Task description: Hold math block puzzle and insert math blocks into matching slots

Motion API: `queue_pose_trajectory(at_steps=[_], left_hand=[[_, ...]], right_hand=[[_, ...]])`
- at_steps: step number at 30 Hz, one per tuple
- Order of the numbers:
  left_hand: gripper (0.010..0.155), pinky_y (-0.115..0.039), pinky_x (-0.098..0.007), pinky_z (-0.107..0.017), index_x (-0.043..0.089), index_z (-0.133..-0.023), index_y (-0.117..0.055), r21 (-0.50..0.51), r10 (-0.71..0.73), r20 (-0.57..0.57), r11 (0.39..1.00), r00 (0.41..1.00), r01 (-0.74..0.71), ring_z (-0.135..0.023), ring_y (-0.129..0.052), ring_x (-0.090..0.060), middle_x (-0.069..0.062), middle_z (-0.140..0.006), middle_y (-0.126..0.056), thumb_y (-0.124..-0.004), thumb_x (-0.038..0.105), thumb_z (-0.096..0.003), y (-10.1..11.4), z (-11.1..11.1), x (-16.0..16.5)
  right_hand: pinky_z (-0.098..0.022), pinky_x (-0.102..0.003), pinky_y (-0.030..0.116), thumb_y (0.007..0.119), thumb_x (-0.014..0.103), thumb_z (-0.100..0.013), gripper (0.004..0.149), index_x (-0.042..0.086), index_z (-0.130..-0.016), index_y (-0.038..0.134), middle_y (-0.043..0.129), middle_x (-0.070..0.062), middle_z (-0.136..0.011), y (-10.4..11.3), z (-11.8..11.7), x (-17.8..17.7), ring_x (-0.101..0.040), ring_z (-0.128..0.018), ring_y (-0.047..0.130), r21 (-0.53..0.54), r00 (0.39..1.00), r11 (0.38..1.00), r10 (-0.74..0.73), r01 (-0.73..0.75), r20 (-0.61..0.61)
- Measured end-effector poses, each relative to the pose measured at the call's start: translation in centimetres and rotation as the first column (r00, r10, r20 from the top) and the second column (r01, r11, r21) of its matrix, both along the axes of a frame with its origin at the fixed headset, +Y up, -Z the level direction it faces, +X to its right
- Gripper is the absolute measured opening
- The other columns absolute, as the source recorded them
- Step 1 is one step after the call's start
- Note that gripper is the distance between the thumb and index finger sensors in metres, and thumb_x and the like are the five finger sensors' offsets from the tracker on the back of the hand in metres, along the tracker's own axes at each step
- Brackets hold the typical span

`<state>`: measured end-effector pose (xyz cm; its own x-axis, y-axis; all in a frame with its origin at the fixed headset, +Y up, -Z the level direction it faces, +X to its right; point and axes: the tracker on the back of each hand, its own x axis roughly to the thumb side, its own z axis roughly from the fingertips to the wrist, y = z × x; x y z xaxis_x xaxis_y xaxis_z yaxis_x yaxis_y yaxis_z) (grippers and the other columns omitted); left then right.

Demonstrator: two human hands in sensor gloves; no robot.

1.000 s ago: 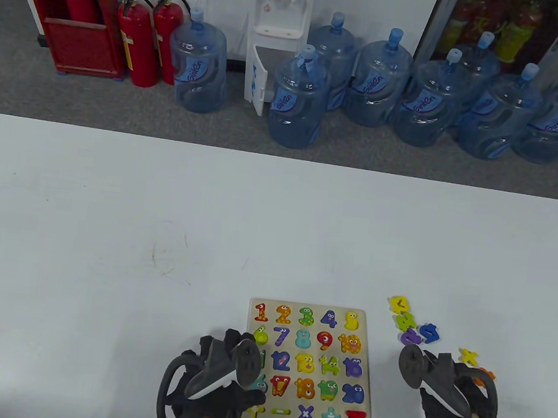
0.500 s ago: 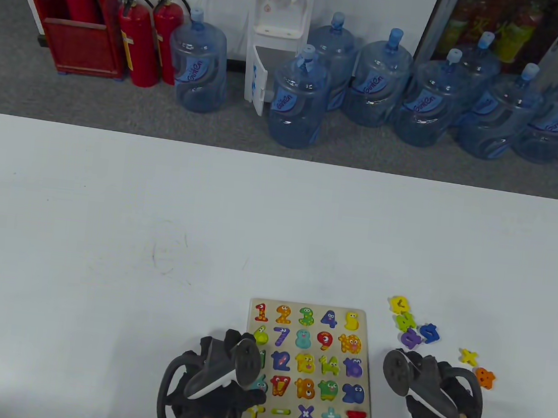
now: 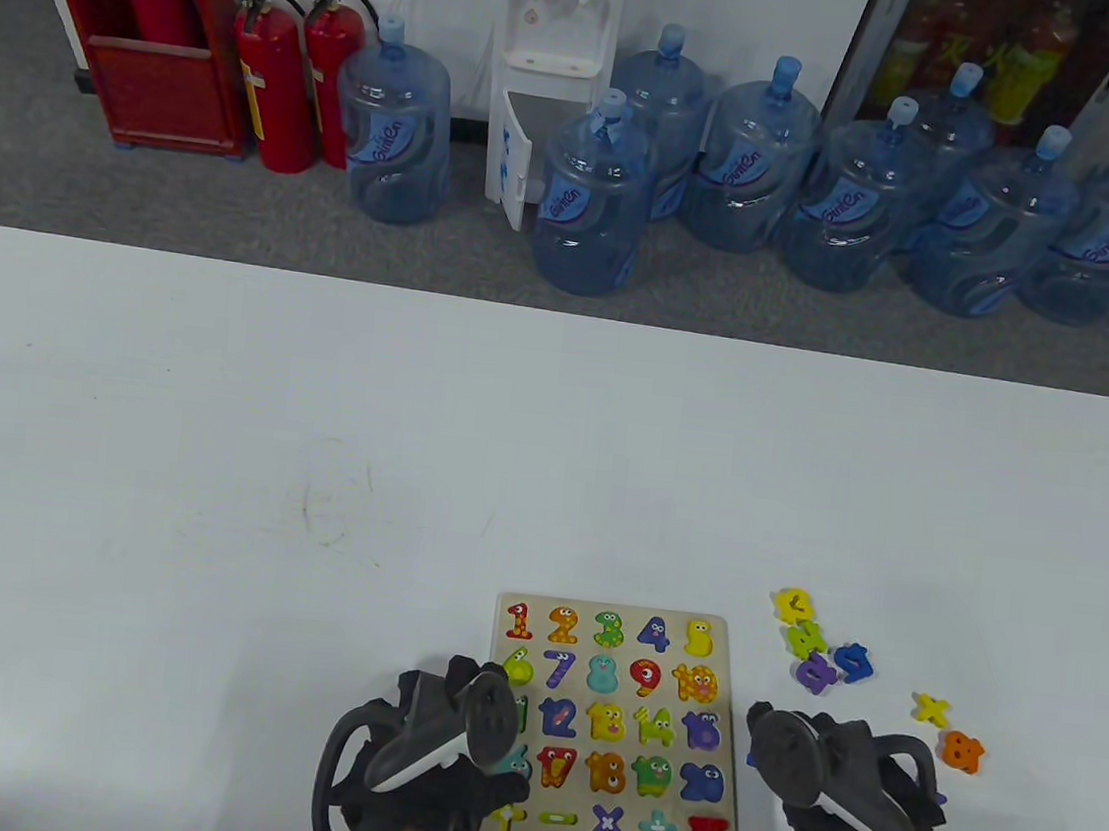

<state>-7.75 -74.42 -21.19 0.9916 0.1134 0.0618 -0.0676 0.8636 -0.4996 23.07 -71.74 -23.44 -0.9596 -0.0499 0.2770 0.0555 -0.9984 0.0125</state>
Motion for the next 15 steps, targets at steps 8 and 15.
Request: queue_pose_trajectory(at_steps=[8, 15], left_hand=[[0.094, -0.044, -0.072, -0.073, 0.035, -0.108, -0.018, 0.011, 0.033, -0.017, 0.999, 0.999, -0.032, -0.11, -0.031, -0.048, 0.005, -0.116, -0.017, -0.066, 0.069, -0.0344, 0.3, -0.1, -0.4], [0.094, -0.045, -0.072, -0.073, 0.034, -0.108, -0.018, 0.011, 0.039, -0.018, 0.999, 0.999, -0.039, -0.11, -0.031, -0.048, 0.005, -0.116, -0.017, -0.066, 0.069, -0.0346, 0.4, -0.1, -0.5]], right_hand=[[-0.045, -0.036, 0.082, 0.071, 0.024, -0.03, 0.052, 0.025, -0.082, 0.078, 0.092, -0.002, -0.074, 1.1, 1.7, -3.5, -0.015, -0.048, 0.098, 0.061, 0.988, 0.996, -0.055, 0.064, -0.142], [-0.044, -0.036, 0.083, 0.071, 0.025, -0.03, 0.052, 0.025, -0.081, 0.079, 0.092, -0.001, -0.073, 0.1, 1.9, -4.8, -0.015, -0.047, 0.099, 0.022, 0.984, 1.0, -0.004, 0.008, -0.179]])
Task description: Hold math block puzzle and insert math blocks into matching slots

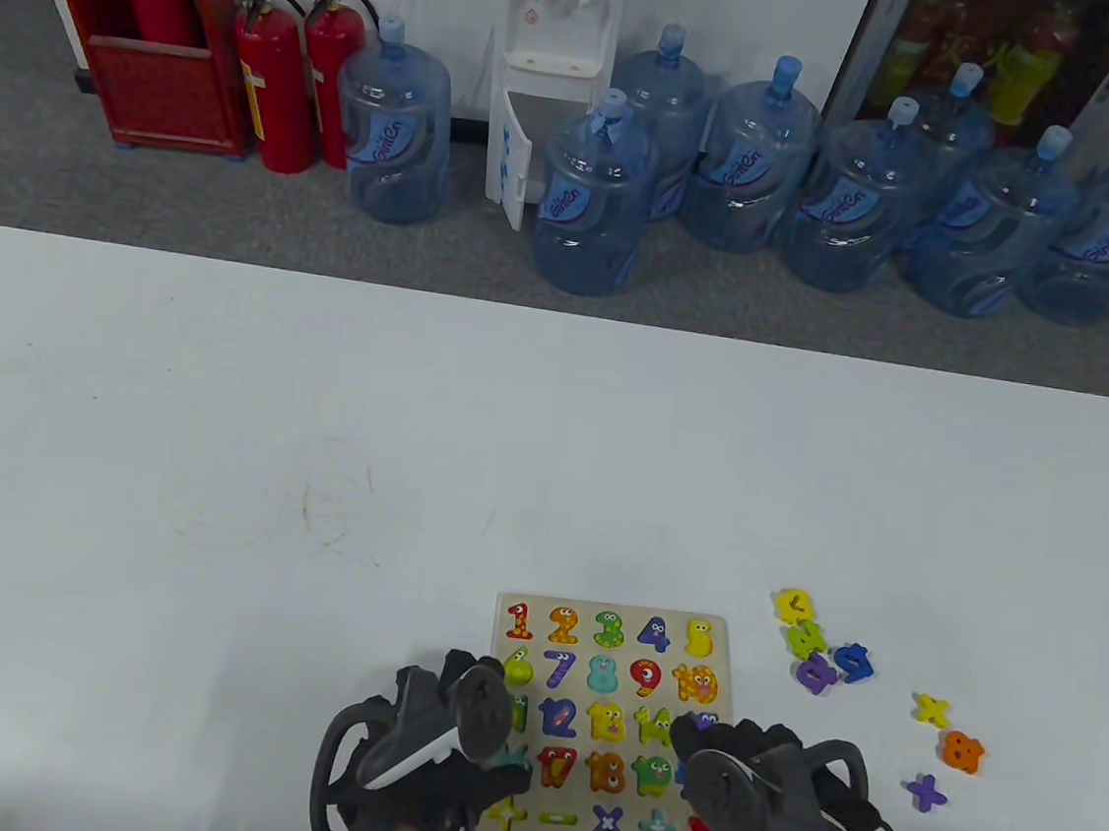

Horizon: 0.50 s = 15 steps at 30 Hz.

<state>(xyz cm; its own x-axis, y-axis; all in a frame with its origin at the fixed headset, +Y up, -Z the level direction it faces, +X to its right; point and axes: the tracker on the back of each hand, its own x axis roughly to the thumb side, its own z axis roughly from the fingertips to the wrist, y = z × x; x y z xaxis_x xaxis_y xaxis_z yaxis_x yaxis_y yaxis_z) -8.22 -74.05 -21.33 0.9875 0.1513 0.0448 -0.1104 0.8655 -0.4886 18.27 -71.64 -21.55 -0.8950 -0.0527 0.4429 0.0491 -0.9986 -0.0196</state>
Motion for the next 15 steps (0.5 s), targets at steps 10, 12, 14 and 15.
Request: queue_pose_trajectory(at_steps=[10, 12, 14, 15], left_hand=[[0.094, -0.045, -0.072, -0.073, 0.034, -0.108, -0.018, -0.012, 0.004, 0.001, 1.0, 1.0, -0.004, -0.11, -0.031, -0.048, 0.005, -0.116, -0.017, -0.065, 0.069, -0.0348, -0.1, 0.0, 0.0], [0.094, -0.045, -0.072, -0.073, 0.034, -0.108, -0.018, -0.016, 0.006, -0.002, 1.0, 1.0, -0.006, -0.11, -0.031, -0.048, 0.005, -0.116, -0.016, -0.065, 0.069, -0.0349, -0.1, 0.0, 0.0], [0.094, -0.045, -0.072, -0.073, 0.034, -0.108, -0.018, -0.017, 0.008, -0.003, 1.0, 1.0, -0.008, -0.11, -0.031, -0.048, 0.005, -0.116, -0.016, -0.065, 0.069, -0.0349, 0.0, 0.0, 0.0], [0.094, -0.045, -0.072, -0.073, 0.034, -0.108, -0.018, -0.016, 0.008, -0.003, 1.0, 1.0, -0.008, -0.11, -0.031, -0.048, 0.005, -0.116, -0.016, -0.065, 0.069, -0.035, 0.0, 0.0, 0.0]], right_hand=[[-0.045, -0.037, 0.082, 0.072, 0.024, -0.031, 0.051, 0.024, -0.082, 0.079, 0.092, -0.004, -0.073, -1.1, -1.5, 0.5, -0.016, -0.048, 0.098, -0.094, 0.999, 0.995, -0.009, 0.014, 0.053], [-0.045, -0.037, 0.082, 0.073, 0.024, -0.03, 0.052, 0.024, -0.082, 0.08, 0.093, -0.004, -0.073, -1.1, -1.7, 0.8, -0.016, -0.048, 0.099, -0.113, 0.998, 0.993, -0.029, 0.036, 0.063], [-0.045, -0.037, 0.082, 0.075, 0.024, -0.03, 0.051, 0.025, -0.081, 0.08, 0.093, -0.003, -0.073, -1.2, -1.8, 1.0, -0.016, -0.048, 0.099, -0.112, 0.996, 0.992, -0.043, 0.051, 0.073], [-0.045, -0.037, 0.082, 0.075, 0.025, -0.03, 0.051, 0.025, -0.081, 0.081, 0.093, -0.003, -0.073, -1.2, -1.9, 1.1, -0.016, -0.049, 0.099, -0.106, 0.996, 0.993, -0.043, 0.052, 0.079]])
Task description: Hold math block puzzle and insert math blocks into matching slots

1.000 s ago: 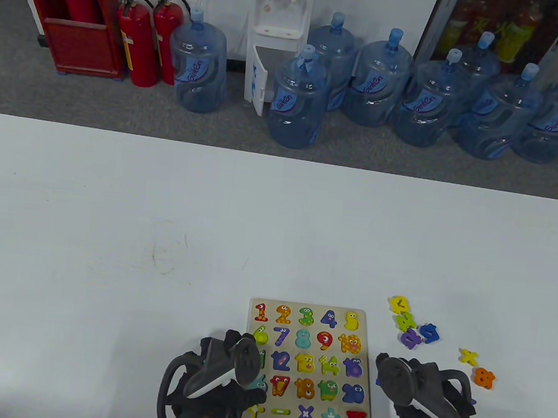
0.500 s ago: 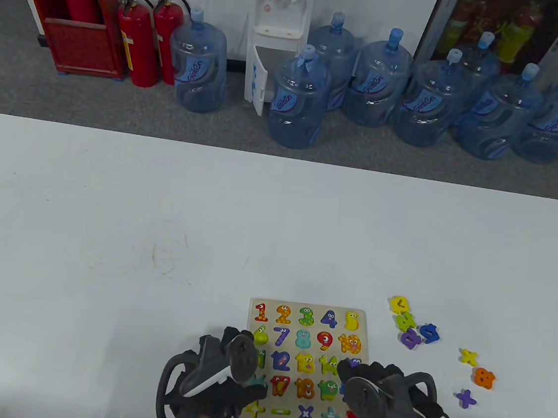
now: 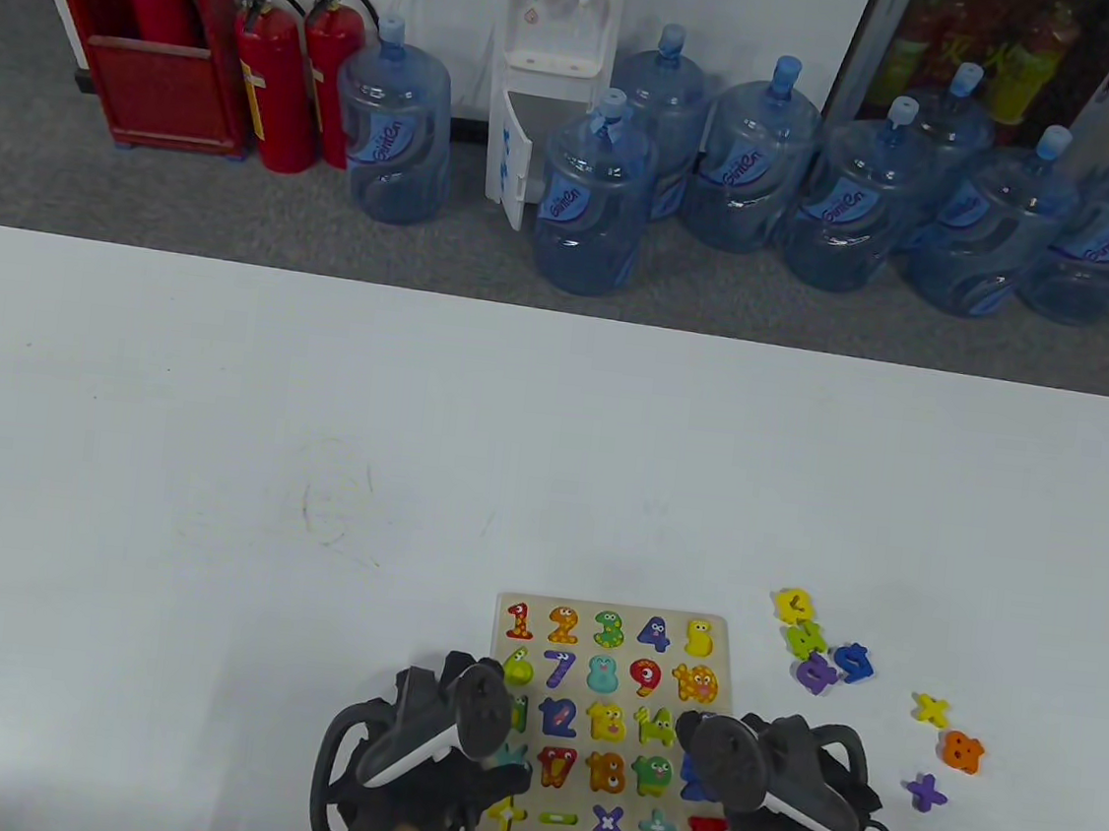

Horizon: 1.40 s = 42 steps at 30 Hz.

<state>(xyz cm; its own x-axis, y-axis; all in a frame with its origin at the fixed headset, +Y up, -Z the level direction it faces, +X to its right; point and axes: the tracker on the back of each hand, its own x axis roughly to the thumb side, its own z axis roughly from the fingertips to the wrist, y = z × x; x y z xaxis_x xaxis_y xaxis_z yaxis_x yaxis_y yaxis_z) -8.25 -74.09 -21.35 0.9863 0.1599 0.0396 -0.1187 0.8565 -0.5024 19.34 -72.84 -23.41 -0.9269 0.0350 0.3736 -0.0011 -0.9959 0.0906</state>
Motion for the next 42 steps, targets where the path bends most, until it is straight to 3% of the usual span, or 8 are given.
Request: queue_pose_trajectory(at_steps=[12, 17, 23, 27, 33, 38, 42], left_hand=[[0.093, -0.045, -0.072, -0.073, 0.034, -0.108, -0.018, 0.001, 0.003, -0.001, 1.0, 1.0, -0.003, -0.11, -0.031, -0.048, 0.005, -0.116, -0.016, -0.065, 0.069, -0.0351, 0.0, 0.0, 0.0], [0.093, -0.045, -0.072, -0.073, 0.034, -0.108, -0.018, -0.001, 0.004, -0.001, 1.0, 1.0, -0.004, -0.11, -0.031, -0.048, 0.005, -0.115, -0.016, -0.065, 0.069, -0.0352, 0.0, 0.0, 0.0], [0.093, -0.045, -0.072, -0.073, 0.034, -0.108, -0.018, -0.003, 0.006, -0.002, 1.0, 1.0, -0.006, -0.11, -0.032, -0.048, 0.005, -0.115, -0.016, -0.065, 0.069, -0.0352, -0.1, 0.0, 0.0], [0.093, -0.045, -0.071, -0.073, 0.034, -0.108, -0.018, -0.004, 0.008, -0.003, 1.0, 1.0, -0.008, -0.11, -0.032, -0.048, 0.005, -0.115, -0.016, -0.065, 0.069, -0.0353, -0.1, 0.0, 0.0], [0.093, -0.045, -0.071, -0.073, 0.034, -0.108, -0.018, -0.005, 0.005, -0.002, 1.0, 1.0, -0.005, -0.11, -0.032, -0.048, 0.005, -0.115, -0.016, -0.065, 0.069, -0.0353, 0.0, 0.0, 0.0], [0.094, -0.042, -0.072, -0.075, 0.04, -0.107, -0.021, -0.027, -0.025, 0.054, 0.999, 0.998, 0.026, -0.111, -0.026, -0.048, 0.006, -0.115, -0.013, -0.073, 0.067, -0.0335, -0.2, 0.1, 0.4], [0.094, -0.041, -0.072, -0.075, 0.042, -0.108, -0.029, -0.039, -0.06, 0.086, 0.997, 0.994, 0.064, -0.111, -0.025, -0.048, 0.006, -0.116, -0.014, -0.076, 0.067, -0.0309, -0.3, 0.2, 0.9]], right_hand=[[-0.04, -0.036, 0.084, 0.075, 0.027, -0.028, 0.05, 0.023, -0.077, 0.085, 0.096, -0.004, -0.068, 0.6, 0.3, 0.0, -0.016, -0.043, 0.101, -0.009, 1.0, 1.0, -0.002, 0.002, -0.026], [-0.039, -0.036, 0.085, 0.076, 0.028, -0.028, 0.05, 0.023, -0.077, 0.086, 0.098, -0.004, -0.066, 0.4, 0.3, -0.1, -0.015, -0.041, 0.102, -0.072, 0.998, 0.997, 0.0, -0.004, -0.06], [-0.038, -0.035, 0.086, 0.079, 0.029, -0.027, 0.049, 0.024, -0.075, 0.088, 0.099, -0.003, -0.066, 0.5, 0.5, -0.2, -0.015, -0.041, 0.103, -0.048, 0.998, 0.999, 0.015, -0.018, -0.061], [-0.043, -0.036, 0.083, 0.084, 0.031, -0.025, 0.048, 0.03, -0.072, 0.092, 0.095, -0.002, -0.072, 0.2, 0.9, -0.4, -0.016, -0.047, 0.1, 0.081, 0.992, 0.989, 0.126, -0.125, -0.005], [-0.041, -0.036, 0.084, 0.085, 0.034, -0.023, 0.049, 0.028, -0.071, 0.092, 0.097, -0.002, -0.066, -0.3, 1.4, -1.2, -0.015, -0.042, 0.1, 0.138, 0.986, 0.977, 0.169, -0.165, -0.012], [-0.041, -0.037, 0.083, 0.086, 0.038, -0.021, 0.052, 0.027, -0.071, 0.091, 0.097, -0.002, -0.067, -0.4, 1.5, -1.4, -0.015, -0.043, 0.1, 0.161, 0.98, 0.967, 0.199, -0.196, -0.005], [-0.044, -0.037, 0.082, 0.083, 0.038, -0.023, 0.051, 0.027, -0.073, 0.09, 0.094, -0.002, -0.071, 0.9, 0.7, 0.1, -0.016, -0.047, 0.099, 0.144, 0.991, 0.982, 0.111, -0.121, 0.072]])
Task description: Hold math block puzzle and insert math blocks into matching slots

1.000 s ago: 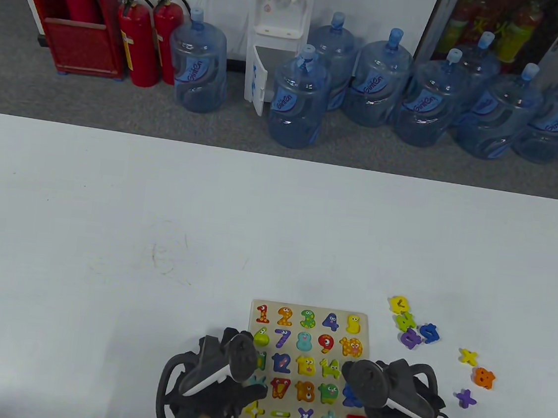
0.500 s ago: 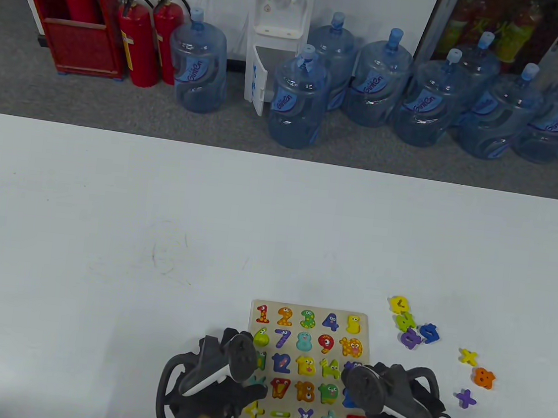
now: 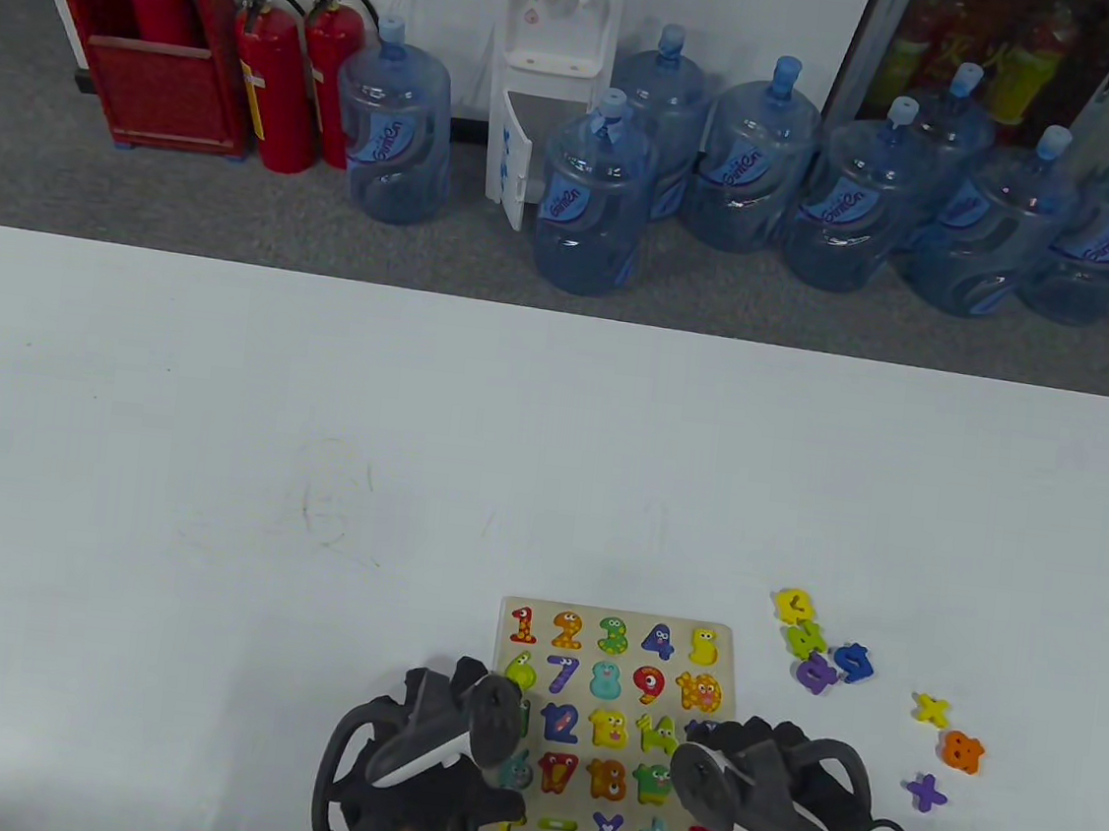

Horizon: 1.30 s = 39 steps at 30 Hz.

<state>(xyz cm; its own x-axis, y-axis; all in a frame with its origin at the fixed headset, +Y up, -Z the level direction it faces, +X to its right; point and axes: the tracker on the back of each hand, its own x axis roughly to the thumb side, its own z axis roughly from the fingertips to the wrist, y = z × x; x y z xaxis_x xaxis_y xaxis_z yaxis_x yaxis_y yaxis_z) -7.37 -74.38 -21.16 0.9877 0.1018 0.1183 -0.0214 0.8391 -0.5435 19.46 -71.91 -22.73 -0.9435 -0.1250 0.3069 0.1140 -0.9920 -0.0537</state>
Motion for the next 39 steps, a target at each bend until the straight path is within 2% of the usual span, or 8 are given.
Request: queue_pose_trajectory(at_steps=[6, 12, 16, 19, 23, 28, 34, 39], left_hand=[[0.095, -0.041, -0.072, -0.075, 0.041, -0.108, -0.032, -0.01, -0.016, 0.0, 1.0, 1.0, 0.016, -0.111, -0.025, -0.048, 0.005, -0.116, -0.018, -0.08, 0.065, -0.029, -0.2, 0.0, 0.0], [0.096, -0.041, -0.072, -0.075, 0.044, -0.106, -0.028, 0.005, -0.126, 0.003, 0.992, 0.992, 0.126, -0.111, -0.025, -0.048, 0.005, -0.116, -0.017, -0.079, 0.066, -0.0276, -0.4, 0.0, 0.8], [0.096, -0.042, -0.072, -0.075, 0.044, -0.106, -0.027, 0.017, -0.137, -0.01, 0.99, 0.99, 0.138, -0.111, -0.027, -0.048, 0.006, -0.116, -0.018, -0.077, 0.066, -0.0277, -0.4, 0.0, 1.1], [0.095, -0.044, -0.071, -0.075, 0.043, -0.107, -0.029, 0.053, -0.178, -0.016, 0.983, 0.984, 0.178, -0.112, -0.031, -0.047, 0.007, -0.116, -0.023, -0.075, 0.068, -0.0271, -0.3, -0.1, 1.3], [0.096, -0.043, -0.072, -0.075, 0.041, -0.107, -0.029, 0.064, -0.182, -0.018, 0.981, 0.983, 0.183, -0.112, -0.031, -0.047, 0.007, -0.117, -0.023, -0.073, 0.069, -0.0273, -0.2, 0.0, 1.4], [0.095, -0.044, -0.072, -0.075, 0.038, -0.108, -0.033, 0.094, -0.107, -0.026, 0.99, 0.994, 0.109, -0.111, -0.032, -0.046, 0.007, -0.116, -0.024, -0.073, 0.069, -0.0274, 0.3, 0.1, 0.5], [0.094, -0.044, -0.071, -0.074, 0.036, -0.108, -0.032, 0.086, 0.024, -0.058, 0.996, 0.998, -0.019, -0.11, -0.032, -0.047, 0.006, -0.116, -0.025, -0.072, 0.068, -0.0299, 0.6, 0.1, -1.1], [0.094, -0.044, -0.071, -0.075, 0.037, -0.108, -0.031, 0.095, 0.044, -0.048, 0.995, 0.998, -0.04, -0.111, -0.032, -0.047, 0.006, -0.116, -0.024, -0.072, 0.068, -0.0302, 0.8, 0.1, -1.0]], right_hand=[[-0.051, -0.04, 0.078, 0.079, 0.031, -0.029, 0.053, 0.028, -0.082, 0.081, 0.083, -0.003, -0.086, 1.5, -1.8, 7.2, -0.02, -0.065, 0.093, 0.08, 0.956, 0.996, -0.07, 0.049, 0.285], [-0.059, -0.044, 0.071, 0.08, 0.021, -0.031, 0.061, 0.028, -0.091, 0.069, 0.063, -0.004, -0.101, 1.1, -2.6, 13.8, -0.028, -0.084, 0.078, -0.011, 0.821, 0.999, -0.019, 0.031, 0.57], [-0.056, -0.044, 0.073, 0.084, 0.021, -0.028, 0.064, 0.025, -0.091, 0.071, 0.066, -0.008, -0.099, 0.2, -2.8, 15.1, -0.03, -0.081, 0.081, -0.162, 0.742, 0.987, 0.123, -0.02, 0.659], [-0.047, -0.042, 0.081, 0.088, 0.028, -0.025, 0.063, 0.022, -0.086, 0.077, 0.085, -0.007, -0.086, 0.9, -2.5, 15.1, -0.027, -0.069, 0.095, -0.129, 0.616, 0.985, 0.174, -0.117, 0.768], [-0.041, -0.041, 0.084, 0.091, 0.031, -0.023, 0.062, 0.02, -0.083, 0.082, 0.092, -0.008, -0.078, 0.4, -2.3, 15.3, -0.026, -0.06, 0.101, -0.152, 0.587, 0.987, 0.157, -0.058, 0.794], [-0.043, -0.04, 0.082, 0.09, 0.035, -0.021, 0.075, 0.015, -0.089, 0.067, 0.084, -0.012, -0.081, -1.9, -3.1, 16.3, -0.027, -0.063, 0.097, -0.291, 0.604, 0.957, 0.219, 0.022, 0.766], [-0.042, -0.036, 0.083, 0.09, 0.033, -0.02, 0.068, 0.018, -0.084, 0.074, 0.09, -0.008, -0.071, -2.0, -3.3, 16.1, -0.022, -0.052, 0.1, -0.144, 0.703, 0.989, 0.112, -0.014, 0.702], [-0.041, -0.035, 0.084, 0.09, 0.034, -0.021, 0.065, 0.019, -0.083, 0.076, 0.092, -0.006, -0.07, -1.9, -3.5, 15.2, -0.02, -0.05, 0.101, -0.122, 0.728, 0.992, 0.114, -0.042, 0.676]])
